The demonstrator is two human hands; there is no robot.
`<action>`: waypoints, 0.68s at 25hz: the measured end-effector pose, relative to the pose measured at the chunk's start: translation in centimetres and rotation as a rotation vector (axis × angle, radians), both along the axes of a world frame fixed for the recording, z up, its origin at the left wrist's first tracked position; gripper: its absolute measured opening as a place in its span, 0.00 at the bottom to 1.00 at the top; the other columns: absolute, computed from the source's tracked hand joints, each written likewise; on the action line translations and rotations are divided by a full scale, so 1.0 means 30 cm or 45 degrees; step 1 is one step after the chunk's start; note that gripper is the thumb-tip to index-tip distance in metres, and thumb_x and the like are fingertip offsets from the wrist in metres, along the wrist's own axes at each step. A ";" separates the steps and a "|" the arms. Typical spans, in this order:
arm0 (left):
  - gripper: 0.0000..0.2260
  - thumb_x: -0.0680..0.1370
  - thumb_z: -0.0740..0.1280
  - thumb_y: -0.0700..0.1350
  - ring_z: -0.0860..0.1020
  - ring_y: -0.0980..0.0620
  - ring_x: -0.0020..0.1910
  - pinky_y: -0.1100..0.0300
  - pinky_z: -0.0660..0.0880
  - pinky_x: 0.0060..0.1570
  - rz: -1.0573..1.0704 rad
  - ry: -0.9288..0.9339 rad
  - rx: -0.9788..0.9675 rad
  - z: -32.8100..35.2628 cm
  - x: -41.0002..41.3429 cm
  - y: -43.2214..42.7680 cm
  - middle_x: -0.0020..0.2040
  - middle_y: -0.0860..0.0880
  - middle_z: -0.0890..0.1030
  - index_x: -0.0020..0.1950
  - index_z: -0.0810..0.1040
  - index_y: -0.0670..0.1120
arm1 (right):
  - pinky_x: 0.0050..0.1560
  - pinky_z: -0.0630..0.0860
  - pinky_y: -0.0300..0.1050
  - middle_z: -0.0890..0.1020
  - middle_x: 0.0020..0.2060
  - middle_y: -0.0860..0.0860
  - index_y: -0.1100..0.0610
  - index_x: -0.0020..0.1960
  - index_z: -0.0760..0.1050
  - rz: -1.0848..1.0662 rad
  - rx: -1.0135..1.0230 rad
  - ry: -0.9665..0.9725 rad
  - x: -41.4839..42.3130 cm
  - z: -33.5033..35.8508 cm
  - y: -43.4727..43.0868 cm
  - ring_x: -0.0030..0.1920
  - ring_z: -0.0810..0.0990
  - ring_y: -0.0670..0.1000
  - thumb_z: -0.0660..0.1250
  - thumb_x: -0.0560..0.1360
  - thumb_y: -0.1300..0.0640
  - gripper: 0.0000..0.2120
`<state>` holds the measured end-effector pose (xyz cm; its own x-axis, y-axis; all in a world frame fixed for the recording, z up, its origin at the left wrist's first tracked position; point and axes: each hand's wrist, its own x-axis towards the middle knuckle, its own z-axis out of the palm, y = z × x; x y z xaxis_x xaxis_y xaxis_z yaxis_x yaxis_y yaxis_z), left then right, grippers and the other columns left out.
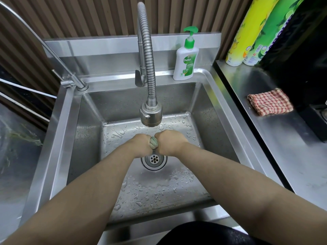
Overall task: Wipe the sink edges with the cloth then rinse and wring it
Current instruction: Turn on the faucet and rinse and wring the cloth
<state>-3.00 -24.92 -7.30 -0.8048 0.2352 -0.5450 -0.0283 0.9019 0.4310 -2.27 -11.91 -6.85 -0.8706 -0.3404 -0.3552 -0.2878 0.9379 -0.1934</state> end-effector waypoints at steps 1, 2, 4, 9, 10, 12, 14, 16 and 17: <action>0.10 0.70 0.65 0.36 0.74 0.49 0.40 0.60 0.70 0.37 0.001 0.006 0.004 0.006 0.003 0.000 0.37 0.49 0.74 0.33 0.69 0.49 | 0.38 0.70 0.43 0.80 0.45 0.52 0.55 0.49 0.73 -0.003 -0.003 0.005 0.002 0.001 -0.002 0.42 0.76 0.54 0.67 0.72 0.51 0.10; 0.10 0.70 0.65 0.36 0.74 0.49 0.40 0.60 0.70 0.38 0.001 0.010 0.008 0.009 0.008 -0.003 0.37 0.50 0.74 0.33 0.69 0.49 | 0.38 0.70 0.43 0.80 0.45 0.52 0.55 0.49 0.73 -0.007 -0.005 0.010 0.007 -0.001 -0.005 0.43 0.78 0.55 0.66 0.72 0.51 0.10; 0.09 0.71 0.65 0.39 0.74 0.49 0.41 0.60 0.72 0.40 -0.012 0.010 0.011 0.013 0.021 -0.007 0.39 0.49 0.75 0.33 0.69 0.49 | 0.39 0.71 0.44 0.80 0.46 0.53 0.55 0.50 0.73 -0.005 0.000 0.010 0.024 -0.006 -0.008 0.46 0.80 0.57 0.64 0.72 0.53 0.08; 0.06 0.72 0.66 0.45 0.75 0.47 0.43 0.59 0.72 0.41 -0.010 0.192 0.022 0.012 0.080 -0.026 0.40 0.49 0.74 0.41 0.70 0.47 | 0.41 0.71 0.44 0.80 0.50 0.54 0.57 0.54 0.73 -0.060 0.036 -0.038 0.053 0.029 -0.030 0.50 0.79 0.57 0.61 0.74 0.57 0.09; 0.08 0.72 0.68 0.45 0.75 0.47 0.43 0.58 0.71 0.40 -0.019 0.198 0.065 0.009 0.091 -0.037 0.41 0.49 0.75 0.44 0.69 0.47 | 0.41 0.71 0.44 0.79 0.51 0.54 0.57 0.55 0.72 -0.101 0.042 -0.099 0.059 0.042 -0.029 0.50 0.78 0.57 0.62 0.75 0.56 0.10; 0.15 0.70 0.72 0.48 0.76 0.48 0.46 0.57 0.72 0.43 0.022 0.046 0.304 0.019 0.106 -0.066 0.47 0.48 0.77 0.51 0.70 0.48 | 0.41 0.70 0.45 0.78 0.52 0.54 0.56 0.57 0.69 -0.202 -0.004 -0.234 0.072 0.068 -0.002 0.51 0.78 0.57 0.65 0.74 0.54 0.14; 0.15 0.73 0.69 0.54 0.77 0.53 0.48 0.60 0.71 0.43 0.216 -0.150 0.603 0.063 0.117 -0.085 0.53 0.51 0.77 0.57 0.71 0.52 | 0.39 0.70 0.46 0.78 0.48 0.54 0.54 0.55 0.63 -0.305 -0.180 -0.317 0.092 0.101 0.043 0.48 0.77 0.57 0.71 0.71 0.53 0.20; 0.12 0.78 0.61 0.56 0.75 0.54 0.44 0.61 0.69 0.40 0.322 -0.224 0.648 0.099 0.119 -0.100 0.53 0.51 0.77 0.58 0.72 0.52 | 0.35 0.67 0.46 0.74 0.40 0.50 0.53 0.50 0.60 -0.377 -0.446 -0.333 0.115 0.142 0.071 0.40 0.73 0.53 0.75 0.67 0.52 0.24; 0.13 0.78 0.59 0.56 0.75 0.53 0.42 0.61 0.69 0.39 0.337 -0.258 0.645 0.109 0.120 -0.108 0.52 0.50 0.77 0.57 0.73 0.51 | 0.34 0.65 0.45 0.71 0.37 0.48 0.53 0.49 0.59 -0.388 -0.546 -0.321 0.124 0.158 0.074 0.37 0.70 0.50 0.75 0.67 0.52 0.25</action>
